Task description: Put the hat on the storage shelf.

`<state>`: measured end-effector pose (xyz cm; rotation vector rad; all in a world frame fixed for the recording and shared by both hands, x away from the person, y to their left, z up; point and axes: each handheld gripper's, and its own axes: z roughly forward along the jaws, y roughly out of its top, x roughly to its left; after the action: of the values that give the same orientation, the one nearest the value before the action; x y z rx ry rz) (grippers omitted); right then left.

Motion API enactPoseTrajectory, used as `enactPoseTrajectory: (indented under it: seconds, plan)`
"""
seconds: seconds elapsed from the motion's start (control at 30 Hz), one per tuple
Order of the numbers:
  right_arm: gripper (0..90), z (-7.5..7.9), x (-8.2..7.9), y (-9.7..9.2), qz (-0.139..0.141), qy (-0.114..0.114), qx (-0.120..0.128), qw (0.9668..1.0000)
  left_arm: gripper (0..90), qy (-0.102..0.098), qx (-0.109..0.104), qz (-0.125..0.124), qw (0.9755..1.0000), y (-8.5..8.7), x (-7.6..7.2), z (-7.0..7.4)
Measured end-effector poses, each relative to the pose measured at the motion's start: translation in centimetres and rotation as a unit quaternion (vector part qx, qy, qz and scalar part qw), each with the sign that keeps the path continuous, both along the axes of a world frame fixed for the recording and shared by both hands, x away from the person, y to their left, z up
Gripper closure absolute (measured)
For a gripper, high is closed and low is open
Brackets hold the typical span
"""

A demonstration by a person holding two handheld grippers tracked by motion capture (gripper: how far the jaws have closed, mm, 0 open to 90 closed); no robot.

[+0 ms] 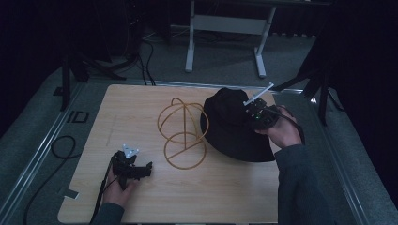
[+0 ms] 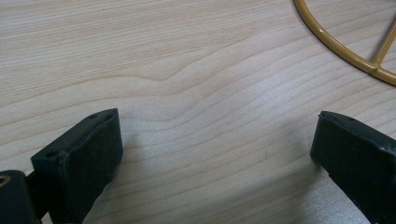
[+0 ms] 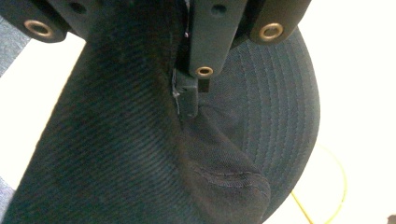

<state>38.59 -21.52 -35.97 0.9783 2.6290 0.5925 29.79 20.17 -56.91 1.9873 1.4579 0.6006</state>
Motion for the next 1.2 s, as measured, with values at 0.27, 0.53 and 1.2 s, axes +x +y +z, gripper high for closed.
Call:
enactPoseTrajectory:
  seconds: [0.27, 0.53, 1.2]
  plan:
    - [88.2, 0.8, 0.2, -0.3, -0.005, -0.006, -0.002, 1.0, 2.6, 0.0, -0.001, 0.0, 1.0, 0.0, 0.0, 0.0]
    - [88.2, 1.6, 0.2, -1.0, -0.011, -0.01, 0.002, 0.9999, 2.6, 0.0, 0.0, 0.0, 1.0, 0.0, 0.0, 0.0]
    - [88.2, 3.4, 0.0, -1.8, -0.011, -0.021, 0.011, 0.9997, 2.6, 0.0, 0.0, 0.0, 1.0, 0.0, 0.0, 0.0]
